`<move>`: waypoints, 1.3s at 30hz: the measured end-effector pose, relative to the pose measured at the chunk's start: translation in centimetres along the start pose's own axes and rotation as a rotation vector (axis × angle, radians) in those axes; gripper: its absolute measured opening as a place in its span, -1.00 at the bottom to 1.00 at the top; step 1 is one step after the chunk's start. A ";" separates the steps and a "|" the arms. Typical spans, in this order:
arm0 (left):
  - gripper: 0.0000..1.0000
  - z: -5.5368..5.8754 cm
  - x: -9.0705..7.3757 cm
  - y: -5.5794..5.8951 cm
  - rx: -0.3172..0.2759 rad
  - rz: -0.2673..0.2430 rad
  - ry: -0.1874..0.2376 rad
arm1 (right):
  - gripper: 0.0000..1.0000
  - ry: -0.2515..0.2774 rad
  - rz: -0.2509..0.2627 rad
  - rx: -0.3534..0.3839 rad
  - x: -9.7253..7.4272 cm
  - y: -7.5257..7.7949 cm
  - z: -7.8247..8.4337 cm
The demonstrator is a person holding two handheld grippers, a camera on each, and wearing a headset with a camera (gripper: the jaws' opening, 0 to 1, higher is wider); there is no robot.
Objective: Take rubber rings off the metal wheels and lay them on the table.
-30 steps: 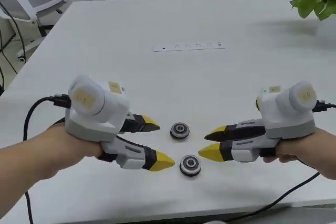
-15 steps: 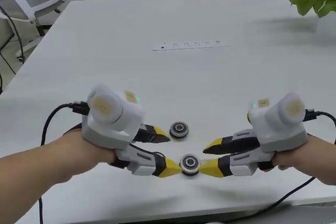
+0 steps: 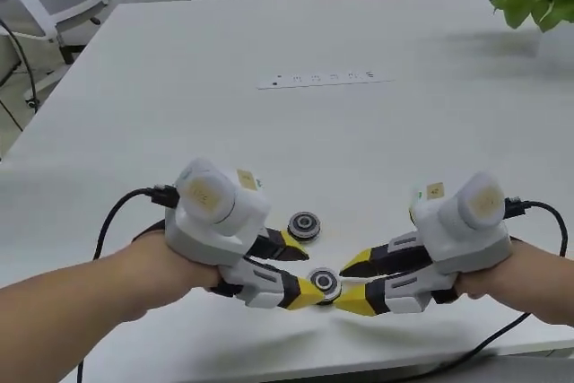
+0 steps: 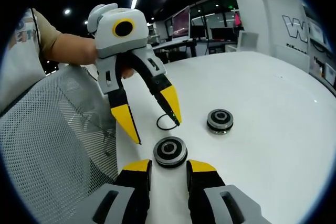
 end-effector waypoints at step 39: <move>-0.73 0.6 1.8 0.2 0.067 -0.049 0.003 | -0.92 -0.011 0.032 -0.061 0.0 0.6 0.7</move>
Point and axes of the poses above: the centre of the closed fingertips' face, and the gripper's own axes: x roughly forward along the fingers, y roughly to its right, z roughly out of its underside, the point moved 3 cm from there along -x, roughly backward along the fingers, and after that the axes turned 14 degrees about x, right-handed, at the moved point
